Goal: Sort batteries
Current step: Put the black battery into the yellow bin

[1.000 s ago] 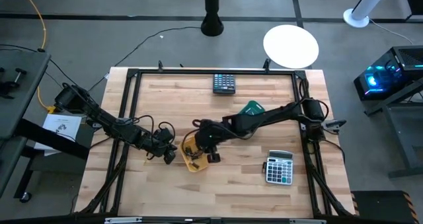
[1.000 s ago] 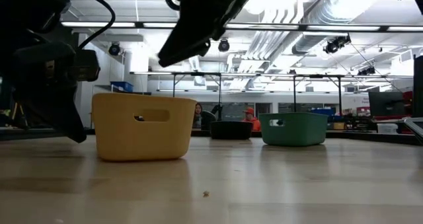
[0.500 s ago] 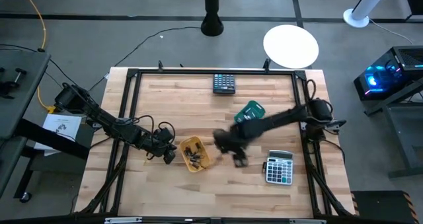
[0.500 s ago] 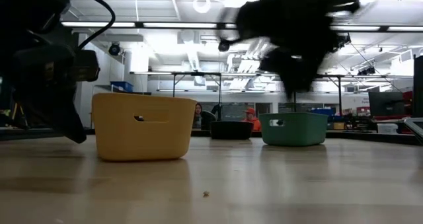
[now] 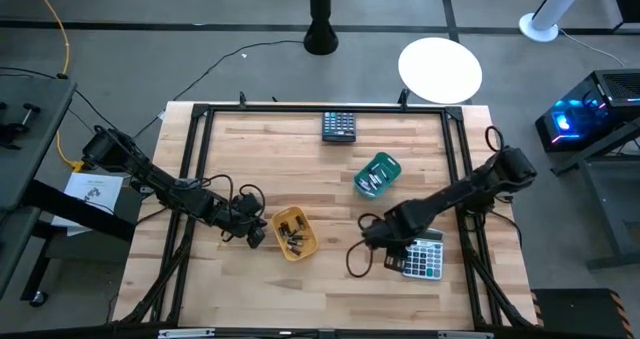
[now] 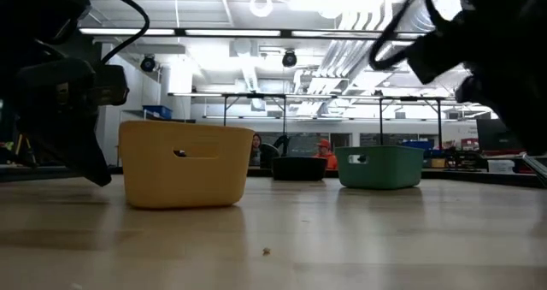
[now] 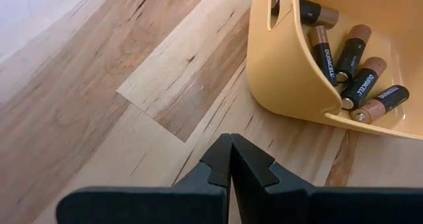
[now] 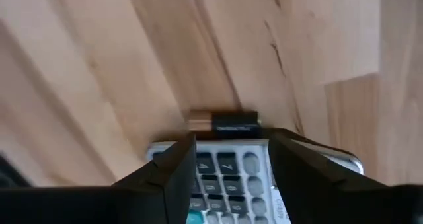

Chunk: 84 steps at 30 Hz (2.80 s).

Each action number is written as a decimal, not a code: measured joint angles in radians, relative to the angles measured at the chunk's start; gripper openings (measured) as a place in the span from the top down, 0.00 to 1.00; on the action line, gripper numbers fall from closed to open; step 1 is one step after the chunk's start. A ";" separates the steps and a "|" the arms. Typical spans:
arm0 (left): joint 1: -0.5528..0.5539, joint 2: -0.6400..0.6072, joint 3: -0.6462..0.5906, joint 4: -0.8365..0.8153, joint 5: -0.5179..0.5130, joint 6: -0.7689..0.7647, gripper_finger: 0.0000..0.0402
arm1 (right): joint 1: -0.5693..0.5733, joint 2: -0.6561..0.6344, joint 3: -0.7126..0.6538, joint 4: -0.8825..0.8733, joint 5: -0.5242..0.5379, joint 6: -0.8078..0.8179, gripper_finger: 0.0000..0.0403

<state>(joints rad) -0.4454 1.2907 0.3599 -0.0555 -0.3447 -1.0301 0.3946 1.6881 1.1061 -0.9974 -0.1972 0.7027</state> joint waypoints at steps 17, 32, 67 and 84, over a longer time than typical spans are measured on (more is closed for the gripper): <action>0.000 0.000 0.000 0.001 0.003 0.003 1.00 | 0.000 -0.016 -0.140 0.112 0.016 0.112 0.55; 0.000 0.000 0.000 0.002 -0.005 0.007 1.00 | 0.052 -0.133 -0.140 0.094 0.048 0.390 0.55; 0.000 0.000 0.001 0.025 0.000 -0.001 1.00 | 0.060 0.043 -0.139 0.227 0.030 0.914 0.55; 0.000 0.000 0.000 0.036 0.084 0.010 1.00 | -0.057 0.044 -0.008 0.340 0.229 0.454 0.94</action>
<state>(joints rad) -0.4450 1.2903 0.3603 -0.0190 -0.2604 -1.0197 0.3376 1.7322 1.0979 -0.6576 0.0318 1.1571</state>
